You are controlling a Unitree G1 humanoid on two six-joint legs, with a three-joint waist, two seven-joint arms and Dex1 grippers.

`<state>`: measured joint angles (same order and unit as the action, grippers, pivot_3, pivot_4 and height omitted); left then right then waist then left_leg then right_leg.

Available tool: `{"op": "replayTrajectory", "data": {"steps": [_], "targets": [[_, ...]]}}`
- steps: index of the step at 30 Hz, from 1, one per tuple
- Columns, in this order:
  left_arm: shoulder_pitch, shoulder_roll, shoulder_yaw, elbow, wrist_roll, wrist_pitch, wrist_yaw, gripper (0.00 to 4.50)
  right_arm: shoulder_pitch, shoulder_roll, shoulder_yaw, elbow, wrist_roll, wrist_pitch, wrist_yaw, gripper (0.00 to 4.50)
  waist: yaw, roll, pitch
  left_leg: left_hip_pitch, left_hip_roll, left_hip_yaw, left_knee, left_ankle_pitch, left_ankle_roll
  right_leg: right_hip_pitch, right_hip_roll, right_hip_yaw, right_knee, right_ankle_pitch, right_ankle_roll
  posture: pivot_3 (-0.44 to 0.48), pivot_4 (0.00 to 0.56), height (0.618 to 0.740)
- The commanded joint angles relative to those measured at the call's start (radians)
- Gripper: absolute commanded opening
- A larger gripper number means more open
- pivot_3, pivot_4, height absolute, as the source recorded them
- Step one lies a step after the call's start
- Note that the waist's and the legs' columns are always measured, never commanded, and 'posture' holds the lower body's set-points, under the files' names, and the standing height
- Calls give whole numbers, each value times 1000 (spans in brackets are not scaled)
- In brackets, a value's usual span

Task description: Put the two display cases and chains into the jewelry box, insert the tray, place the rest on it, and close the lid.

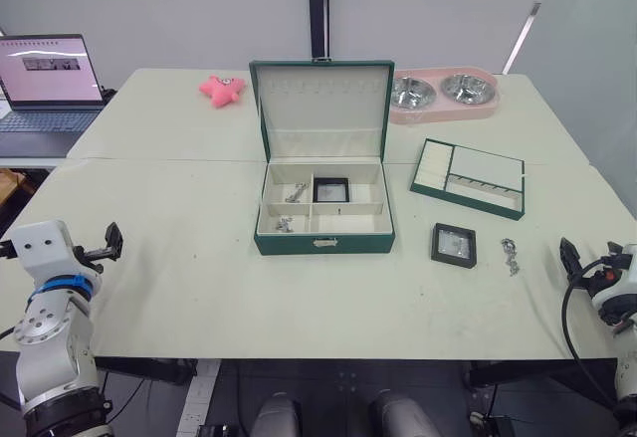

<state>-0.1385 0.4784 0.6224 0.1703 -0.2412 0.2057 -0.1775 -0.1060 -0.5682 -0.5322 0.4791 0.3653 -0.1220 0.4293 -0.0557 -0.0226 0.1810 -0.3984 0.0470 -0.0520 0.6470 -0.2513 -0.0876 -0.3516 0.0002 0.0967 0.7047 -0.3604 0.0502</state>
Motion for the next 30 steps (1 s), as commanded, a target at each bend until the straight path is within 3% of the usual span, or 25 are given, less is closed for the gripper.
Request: {"op": "replayTrajectory", "data": {"steps": [1,18,25,30], "targets": [[9,-6,5,-13,4,-37,38,4466,-8,4,-28,-9,12,-30,-16,4500,-1,0,0,0,0,0,0,0,0,0,0,0,0,0,0,0,150,740],[-5,-17,-35,-27,-19,-39,67,4466,-27,8,-18,-14,22,-25,-5,4500,-1,0,0,0,0,0,0,0,0,0,0,0,0,0,0,0,150,740],[-60,-13,-133,-151,-55,2,-24,4466,-32,-7,28,-144,127,84,167,4500,1,0,0,0,0,0,0,0,0,1,0,0,0,0,0,0,150,740],[-111,-13,-232,-301,-138,26,-164,4466,-38,-56,119,-251,140,175,326,4500,2,0,0,0,0,0,0,0,0,1,0,-1,0,0,0,0,150,740]]}}
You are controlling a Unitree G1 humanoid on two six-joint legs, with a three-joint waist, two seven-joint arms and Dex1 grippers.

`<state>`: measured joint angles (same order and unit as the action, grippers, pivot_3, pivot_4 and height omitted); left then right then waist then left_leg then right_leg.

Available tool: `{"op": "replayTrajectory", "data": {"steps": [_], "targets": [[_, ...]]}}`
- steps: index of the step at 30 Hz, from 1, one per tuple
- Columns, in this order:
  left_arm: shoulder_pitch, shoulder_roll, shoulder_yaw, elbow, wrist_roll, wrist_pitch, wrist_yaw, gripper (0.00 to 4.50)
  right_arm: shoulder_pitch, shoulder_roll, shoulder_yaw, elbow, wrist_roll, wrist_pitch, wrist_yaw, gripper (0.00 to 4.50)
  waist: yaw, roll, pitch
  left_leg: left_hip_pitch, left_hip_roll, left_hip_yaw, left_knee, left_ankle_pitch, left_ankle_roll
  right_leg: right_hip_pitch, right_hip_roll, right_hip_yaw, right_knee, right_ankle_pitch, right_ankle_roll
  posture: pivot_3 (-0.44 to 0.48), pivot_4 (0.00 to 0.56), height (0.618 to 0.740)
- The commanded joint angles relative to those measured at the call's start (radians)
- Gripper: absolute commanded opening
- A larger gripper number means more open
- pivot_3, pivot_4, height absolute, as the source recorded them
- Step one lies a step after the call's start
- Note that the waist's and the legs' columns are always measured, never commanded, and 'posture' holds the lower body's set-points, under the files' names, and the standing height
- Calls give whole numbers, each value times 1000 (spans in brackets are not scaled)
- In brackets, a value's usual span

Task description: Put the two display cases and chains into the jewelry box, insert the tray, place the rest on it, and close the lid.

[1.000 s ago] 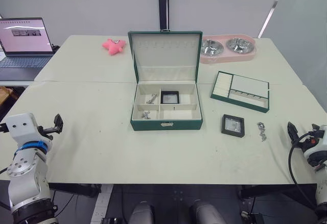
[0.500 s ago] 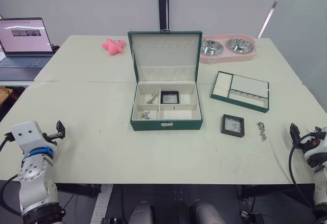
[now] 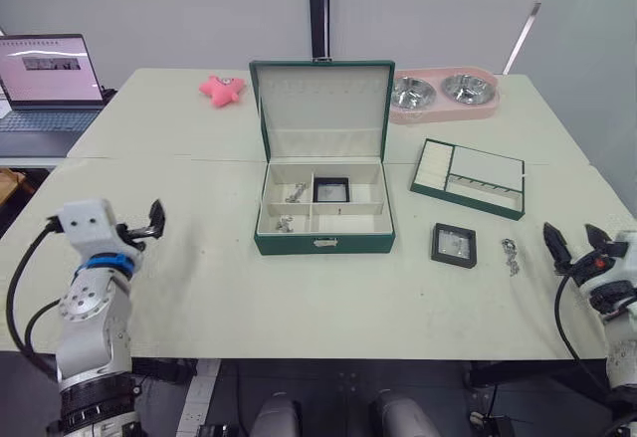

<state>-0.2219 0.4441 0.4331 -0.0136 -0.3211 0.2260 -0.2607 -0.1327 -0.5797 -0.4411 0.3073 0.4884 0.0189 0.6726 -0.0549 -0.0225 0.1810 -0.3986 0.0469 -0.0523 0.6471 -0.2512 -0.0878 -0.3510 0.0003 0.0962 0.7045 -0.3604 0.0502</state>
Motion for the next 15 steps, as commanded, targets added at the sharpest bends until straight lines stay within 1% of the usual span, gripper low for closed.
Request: {"op": "replayTrajectory", "data": {"steps": [1,6,9,11,13,15], "targets": [[-32,23,-58,-140,-76,14,-109,4466,-14,-56,38,-93,20,48,104,4500,1,0,0,0,0,0,0,0,0,0,0,0,0,0,0,0,150,740],[17,69,-149,-269,-175,40,-326,4466,-22,-120,92,-159,25,118,218,4500,-1,0,0,0,0,0,0,0,0,0,0,0,-1,0,0,0,150,740],[68,107,-179,-339,-231,62,-427,4466,-21,-154,132,-191,12,145,287,4500,-1,0,0,0,0,0,0,0,0,0,0,0,-1,0,0,0,150,740],[100,128,-187,-363,-243,55,-479,4466,-21,-172,152,-205,5,159,320,4500,-1,0,0,0,0,0,0,0,0,1,0,0,-1,0,0,0,150,740],[168,161,-192,-383,-238,10,-569,4466,-26,-200,180,-218,1,180,363,4500,-2,0,0,0,0,0,0,0,0,1,0,0,-2,0,0,0,150,740],[261,166,-195,-409,-240,-52,-650,4466,-42,-222,221,-221,-18,183,405,4500,-4,1,0,0,0,0,0,0,0,1,0,0,-3,0,0,0,150,740]]}}
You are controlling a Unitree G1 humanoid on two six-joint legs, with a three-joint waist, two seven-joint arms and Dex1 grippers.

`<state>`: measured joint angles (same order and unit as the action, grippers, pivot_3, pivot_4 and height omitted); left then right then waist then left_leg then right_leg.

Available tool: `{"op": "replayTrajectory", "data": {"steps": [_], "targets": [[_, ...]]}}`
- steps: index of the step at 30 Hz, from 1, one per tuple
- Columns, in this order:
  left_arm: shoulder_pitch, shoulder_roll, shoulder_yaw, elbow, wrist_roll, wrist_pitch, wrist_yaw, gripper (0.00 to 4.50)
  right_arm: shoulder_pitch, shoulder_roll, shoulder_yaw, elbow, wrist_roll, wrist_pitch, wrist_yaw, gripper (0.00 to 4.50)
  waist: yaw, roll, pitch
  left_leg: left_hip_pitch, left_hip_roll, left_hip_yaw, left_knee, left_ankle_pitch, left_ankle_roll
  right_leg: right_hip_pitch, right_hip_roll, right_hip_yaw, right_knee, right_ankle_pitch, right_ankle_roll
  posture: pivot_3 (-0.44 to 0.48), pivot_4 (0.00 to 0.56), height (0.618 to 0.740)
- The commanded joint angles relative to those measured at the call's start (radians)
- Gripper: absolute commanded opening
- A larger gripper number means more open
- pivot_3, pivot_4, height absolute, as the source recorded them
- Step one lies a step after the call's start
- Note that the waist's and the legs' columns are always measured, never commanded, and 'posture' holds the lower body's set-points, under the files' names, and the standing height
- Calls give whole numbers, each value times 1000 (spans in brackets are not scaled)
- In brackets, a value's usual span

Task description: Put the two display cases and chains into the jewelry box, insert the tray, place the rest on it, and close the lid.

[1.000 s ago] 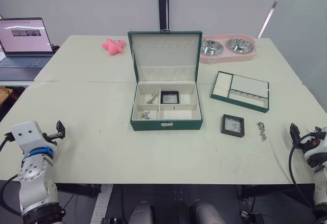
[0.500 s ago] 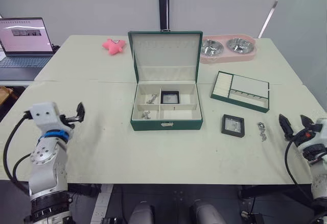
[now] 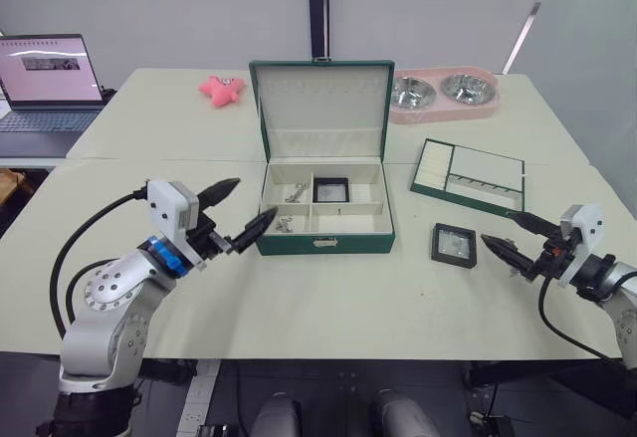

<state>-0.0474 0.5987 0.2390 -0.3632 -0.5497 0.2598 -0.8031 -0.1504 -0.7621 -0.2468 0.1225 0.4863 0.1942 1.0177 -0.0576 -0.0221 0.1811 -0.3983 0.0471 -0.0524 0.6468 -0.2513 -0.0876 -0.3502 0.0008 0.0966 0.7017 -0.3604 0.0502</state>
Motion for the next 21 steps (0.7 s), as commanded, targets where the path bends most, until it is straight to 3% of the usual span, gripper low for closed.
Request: {"op": "replayTrajectory", "data": {"steps": [1,6,13,21], "targets": [[117,10,-4,-65,-5,-115,-131,4466,-31,-45,41,-34,-22,9,74,4500,-1,0,0,0,0,0,0,0,0,0,0,0,-1,0,0,0,150,740],[209,-45,18,-57,-8,-207,-138,4466,-73,-54,115,-4,-66,-4,138,4500,5,0,0,1,0,-1,0,0,0,2,0,-1,-3,0,0,0,150,740],[372,-46,61,-76,-27,-257,-189,4466,-156,-32,189,117,-145,-81,188,4500,5,0,0,0,0,-1,0,0,1,2,0,-1,-4,0,0,0,150,740],[423,-51,65,-82,-14,-317,-205,4466,-172,-21,219,130,-199,-162,203,4500,6,0,0,0,0,-1,0,0,1,3,0,-1,-4,0,0,0,150,740]]}}
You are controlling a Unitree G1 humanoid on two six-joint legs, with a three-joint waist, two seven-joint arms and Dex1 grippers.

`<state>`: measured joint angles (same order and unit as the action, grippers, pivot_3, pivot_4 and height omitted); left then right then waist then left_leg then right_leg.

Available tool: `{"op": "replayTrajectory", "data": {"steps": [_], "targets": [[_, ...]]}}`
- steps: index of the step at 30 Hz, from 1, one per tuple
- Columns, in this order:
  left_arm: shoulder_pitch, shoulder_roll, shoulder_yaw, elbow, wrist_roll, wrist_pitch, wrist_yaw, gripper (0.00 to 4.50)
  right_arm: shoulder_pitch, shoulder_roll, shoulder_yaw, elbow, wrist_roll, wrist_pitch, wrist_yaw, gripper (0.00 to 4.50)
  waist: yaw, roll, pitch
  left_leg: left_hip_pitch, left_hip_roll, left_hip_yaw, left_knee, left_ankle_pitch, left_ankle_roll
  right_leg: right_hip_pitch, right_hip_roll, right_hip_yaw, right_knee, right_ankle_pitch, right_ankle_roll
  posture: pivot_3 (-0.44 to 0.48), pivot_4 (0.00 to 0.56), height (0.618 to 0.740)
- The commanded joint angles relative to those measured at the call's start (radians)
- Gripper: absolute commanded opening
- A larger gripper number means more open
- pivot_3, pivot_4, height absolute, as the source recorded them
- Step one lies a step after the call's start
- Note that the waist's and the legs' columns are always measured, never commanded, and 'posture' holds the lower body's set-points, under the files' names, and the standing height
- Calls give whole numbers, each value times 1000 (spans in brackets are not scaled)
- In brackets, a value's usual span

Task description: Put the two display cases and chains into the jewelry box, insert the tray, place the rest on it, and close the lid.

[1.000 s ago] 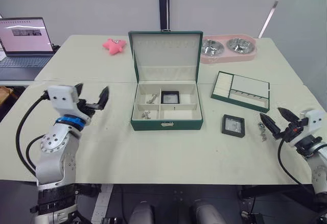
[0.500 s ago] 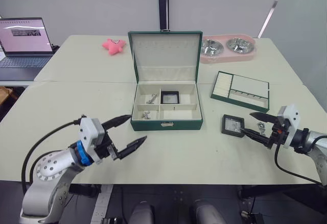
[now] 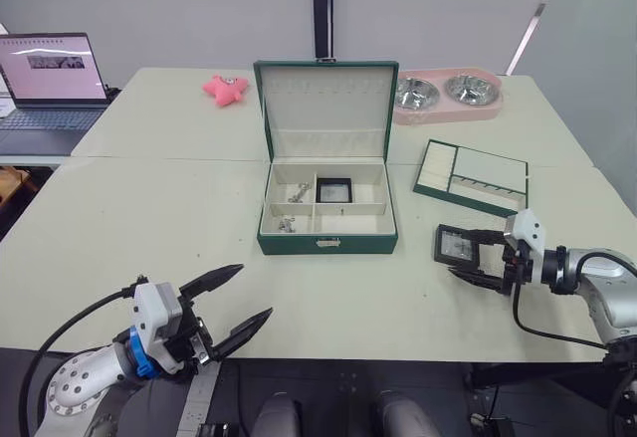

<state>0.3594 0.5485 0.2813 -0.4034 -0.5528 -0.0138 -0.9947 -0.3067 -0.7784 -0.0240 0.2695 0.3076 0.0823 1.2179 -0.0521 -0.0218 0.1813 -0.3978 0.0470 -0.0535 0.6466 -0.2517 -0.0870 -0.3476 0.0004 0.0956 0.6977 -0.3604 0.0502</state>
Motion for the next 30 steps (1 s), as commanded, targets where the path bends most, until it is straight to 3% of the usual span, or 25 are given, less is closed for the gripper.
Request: {"op": "replayTrajectory", "data": {"steps": [1,20,23,26,30], "targets": [[25,0,21,-39,-7,-54,-21,4466,-12,-6,1,-24,-32,-66,1,4500,0,0,0,0,0,0,0,0,0,0,0,0,0,0,0,0,150,740],[21,-5,-3,3,0,-96,-29,4466,11,-2,9,-46,-43,-47,-14,4500,-1,0,0,0,0,0,0,0,0,0,0,0,0,0,0,0,150,740],[25,-4,-3,4,0,-102,-29,4500,13,0,12,-39,-51,-52,-13,3888,-1,0,0,0,0,0,0,0,0,0,0,0,0,0,0,0,150,740],[24,-4,-6,5,2,-103,-29,4500,11,2,16,-28,-61,-60,-14,2783,-1,0,0,0,0,0,0,0,0,0,0,0,0,0,0,0,150,740],[20,-5,-10,5,4,-101,-25,4500,9,1,23,-14,-75,-76,-19,1901,-1,0,0,0,0,0,0,0,0,0,0,0,0,0,0,0,150,740]]}}
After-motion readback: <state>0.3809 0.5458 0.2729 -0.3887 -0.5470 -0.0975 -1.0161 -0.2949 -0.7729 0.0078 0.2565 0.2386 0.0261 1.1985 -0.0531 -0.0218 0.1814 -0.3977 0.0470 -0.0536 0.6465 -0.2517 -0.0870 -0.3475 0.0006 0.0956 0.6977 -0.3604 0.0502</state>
